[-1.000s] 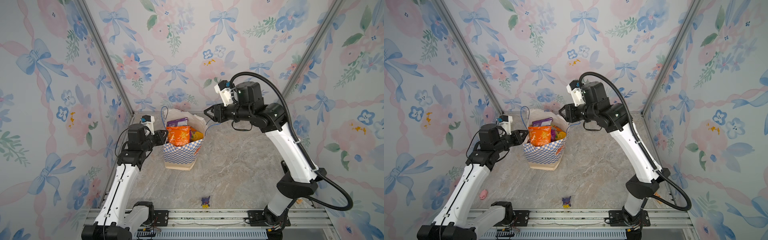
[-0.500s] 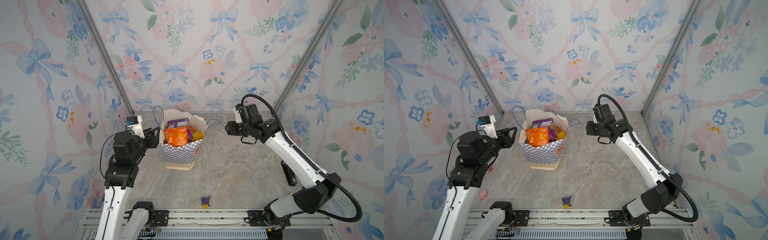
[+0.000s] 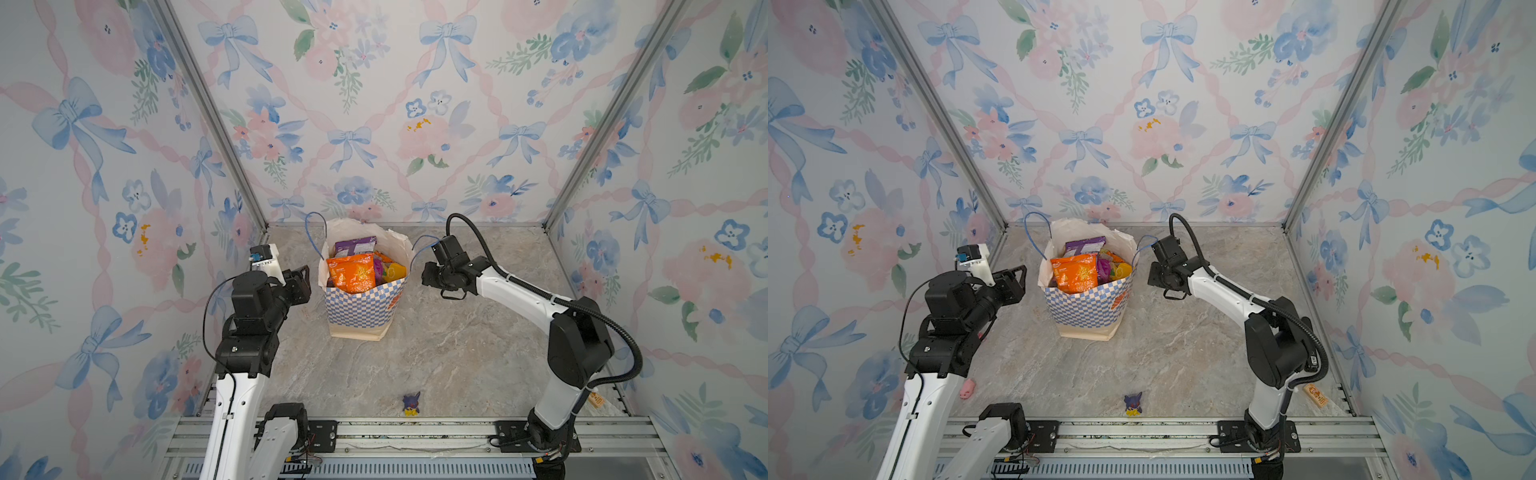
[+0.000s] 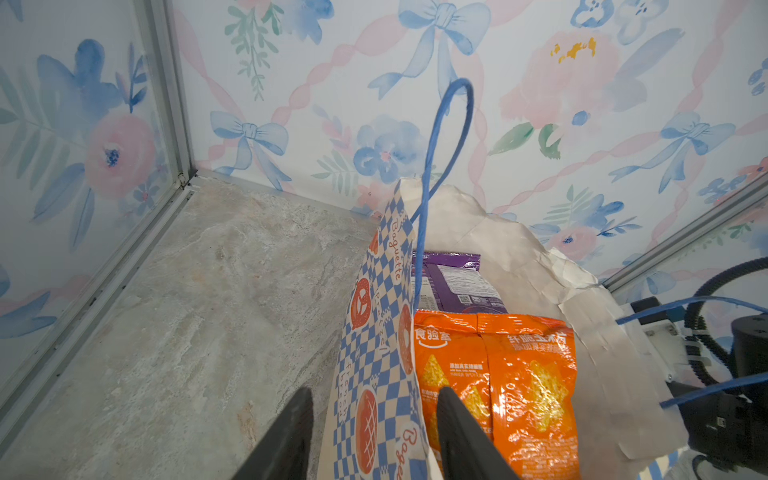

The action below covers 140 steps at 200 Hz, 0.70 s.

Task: Place the snacks into the paper bag
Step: 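Release the paper bag with the left gripper while raising the right gripper away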

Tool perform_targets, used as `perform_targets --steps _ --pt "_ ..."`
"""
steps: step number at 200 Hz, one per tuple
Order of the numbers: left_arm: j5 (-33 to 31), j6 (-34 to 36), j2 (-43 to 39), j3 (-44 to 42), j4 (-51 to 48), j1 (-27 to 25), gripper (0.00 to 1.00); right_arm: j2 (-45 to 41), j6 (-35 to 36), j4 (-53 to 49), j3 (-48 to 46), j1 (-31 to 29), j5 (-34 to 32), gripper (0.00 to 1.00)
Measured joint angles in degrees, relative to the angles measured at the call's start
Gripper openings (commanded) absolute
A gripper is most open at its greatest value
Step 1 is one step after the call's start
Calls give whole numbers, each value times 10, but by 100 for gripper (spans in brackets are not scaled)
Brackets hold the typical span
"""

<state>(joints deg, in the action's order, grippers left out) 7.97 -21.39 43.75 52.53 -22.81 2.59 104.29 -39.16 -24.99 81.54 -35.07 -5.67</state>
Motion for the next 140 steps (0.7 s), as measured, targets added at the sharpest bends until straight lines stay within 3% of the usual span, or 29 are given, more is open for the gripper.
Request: perform_targets --steps 54,140 --pt "21 2 -7 -27 6 35 52 40 -39 31 42 -38 -8 54" --pt "36 1 0 -42 33 38 57 56 -57 54 45 -45 -2 56"
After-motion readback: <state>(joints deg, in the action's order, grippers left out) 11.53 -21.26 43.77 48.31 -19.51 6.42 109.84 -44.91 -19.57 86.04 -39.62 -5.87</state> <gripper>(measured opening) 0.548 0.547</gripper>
